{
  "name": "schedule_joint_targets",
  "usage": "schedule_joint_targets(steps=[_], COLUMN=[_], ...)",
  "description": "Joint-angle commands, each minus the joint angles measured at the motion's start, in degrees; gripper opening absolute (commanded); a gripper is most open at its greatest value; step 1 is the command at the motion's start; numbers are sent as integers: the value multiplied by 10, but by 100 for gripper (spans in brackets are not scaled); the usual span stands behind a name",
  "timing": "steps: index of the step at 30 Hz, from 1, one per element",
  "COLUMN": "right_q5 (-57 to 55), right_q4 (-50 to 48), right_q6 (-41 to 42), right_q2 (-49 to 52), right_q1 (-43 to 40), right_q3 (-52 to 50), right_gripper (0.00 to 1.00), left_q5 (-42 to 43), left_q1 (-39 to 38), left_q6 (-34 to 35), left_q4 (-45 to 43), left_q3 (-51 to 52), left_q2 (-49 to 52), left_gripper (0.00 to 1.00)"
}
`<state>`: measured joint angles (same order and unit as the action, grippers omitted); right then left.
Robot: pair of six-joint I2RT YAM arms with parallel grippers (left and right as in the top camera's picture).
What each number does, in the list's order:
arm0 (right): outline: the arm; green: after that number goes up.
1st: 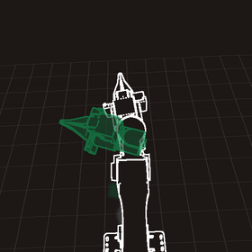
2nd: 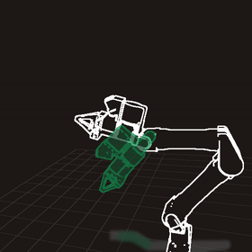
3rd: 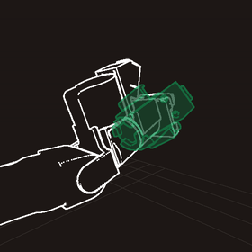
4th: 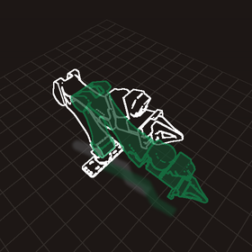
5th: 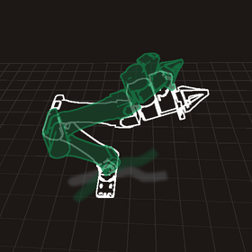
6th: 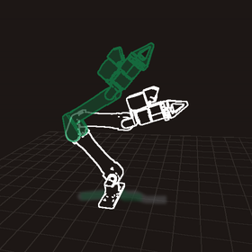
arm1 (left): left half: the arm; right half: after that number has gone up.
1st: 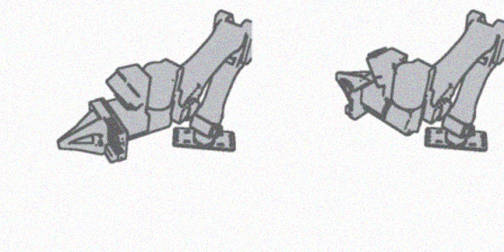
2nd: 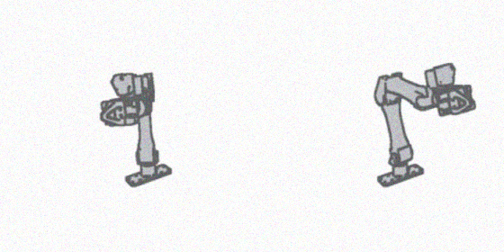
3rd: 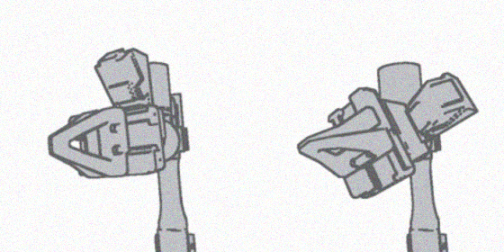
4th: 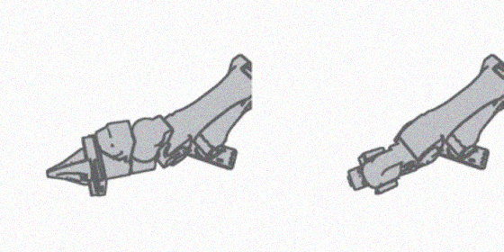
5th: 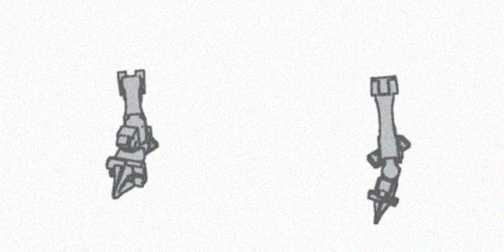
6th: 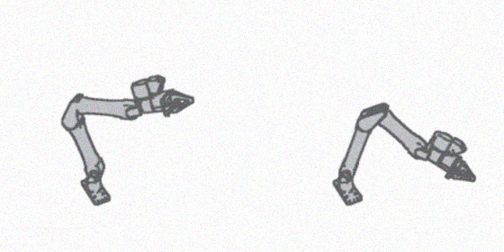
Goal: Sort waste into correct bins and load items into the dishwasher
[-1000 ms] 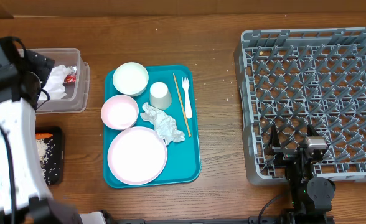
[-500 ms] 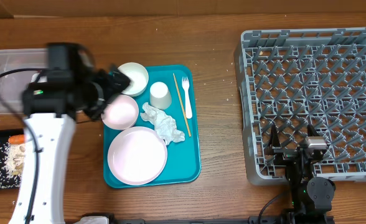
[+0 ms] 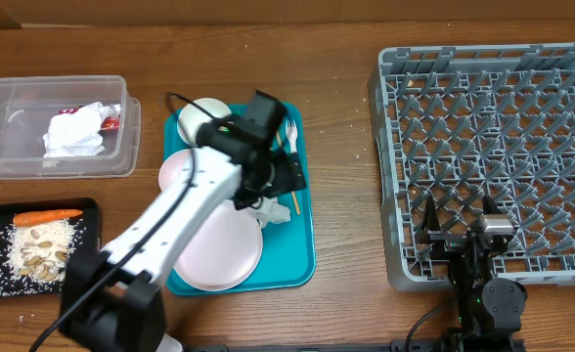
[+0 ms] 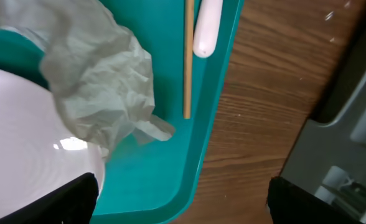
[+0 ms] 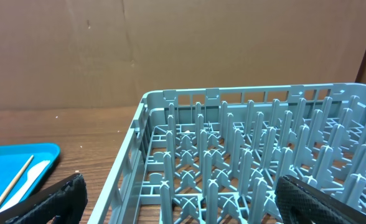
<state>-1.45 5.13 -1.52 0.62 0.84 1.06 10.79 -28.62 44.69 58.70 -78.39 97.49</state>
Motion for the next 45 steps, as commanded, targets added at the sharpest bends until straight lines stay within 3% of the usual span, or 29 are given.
schedule_joint_targets(steps=[1,5,15,20,45], right_q5=[2,2,2,2,2], right_q4=[-4,-4,-4,-4,-4], right_q6=[-2,-2,-2,-2,-2], right_q2=[-4,-4,-4,-4,-4], right_q1=[3,3,3,3,3], right_q3=[-6,-6,-6,-6,-6], right_gripper=[100,100,100,100,100], left_q5=[-63,-102,-98,-97,-204], left_q1=[-33,-57,-59,-60,-86], left_q6=[72,108,132,132,136], left_q4=[-7,-14,-26,-31,-28], left_q3=[3,3,3,3,4], left_q2=[31,67,114,114,119], left_gripper=[88,85,79,67,61])
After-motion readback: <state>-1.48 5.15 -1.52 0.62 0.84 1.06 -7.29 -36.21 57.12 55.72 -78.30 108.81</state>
